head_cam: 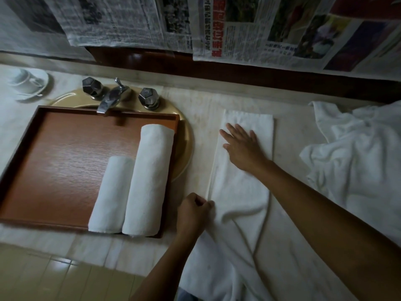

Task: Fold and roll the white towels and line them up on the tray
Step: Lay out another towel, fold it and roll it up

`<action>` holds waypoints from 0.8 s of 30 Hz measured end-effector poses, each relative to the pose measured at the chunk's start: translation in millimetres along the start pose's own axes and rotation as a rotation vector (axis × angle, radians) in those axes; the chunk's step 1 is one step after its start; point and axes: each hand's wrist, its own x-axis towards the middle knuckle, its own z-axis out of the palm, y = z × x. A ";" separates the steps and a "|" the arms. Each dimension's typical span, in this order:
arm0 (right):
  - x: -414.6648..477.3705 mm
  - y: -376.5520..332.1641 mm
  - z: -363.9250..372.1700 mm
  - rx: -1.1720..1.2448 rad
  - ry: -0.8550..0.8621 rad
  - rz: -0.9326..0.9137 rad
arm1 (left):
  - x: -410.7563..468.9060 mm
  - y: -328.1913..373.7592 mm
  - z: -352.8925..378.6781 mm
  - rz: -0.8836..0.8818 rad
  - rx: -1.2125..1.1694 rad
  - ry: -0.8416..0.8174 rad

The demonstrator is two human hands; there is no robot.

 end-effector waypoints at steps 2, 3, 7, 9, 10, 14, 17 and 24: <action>1.7 0.3 -1.4 0.005 -0.003 -0.002 | 1.4 -0.4 0.7 -0.006 0.006 -0.002; 2.7 0.2 -3.6 0.005 -0.015 0.001 | 2.3 -0.4 1.1 -0.010 0.012 -0.004; -17.3 -14.1 -15.7 0.014 -0.013 0.015 | 2.3 0.2 1.3 -0.006 0.042 -0.002; -44.4 -30.8 -16.3 0.051 -0.033 0.023 | 2.9 0.8 0.1 -0.001 0.038 -0.011; -58.7 -37.7 -13.1 0.061 -0.064 0.026 | 3.2 1.1 -0.4 0.004 0.036 -0.014; -91.1 -41.9 9.3 -0.021 -0.167 -0.002 | -0.3 -0.6 1.6 -0.044 -0.015 -0.030; -89.7 -34.7 14.0 -0.046 -0.152 -0.022 | -14.6 -0.7 -2.0 -0.226 -0.427 -0.106; -79.5 -30.3 12.3 -0.030 -0.170 -0.011 | -52.1 -27.8 -8.0 -0.324 -0.521 -0.417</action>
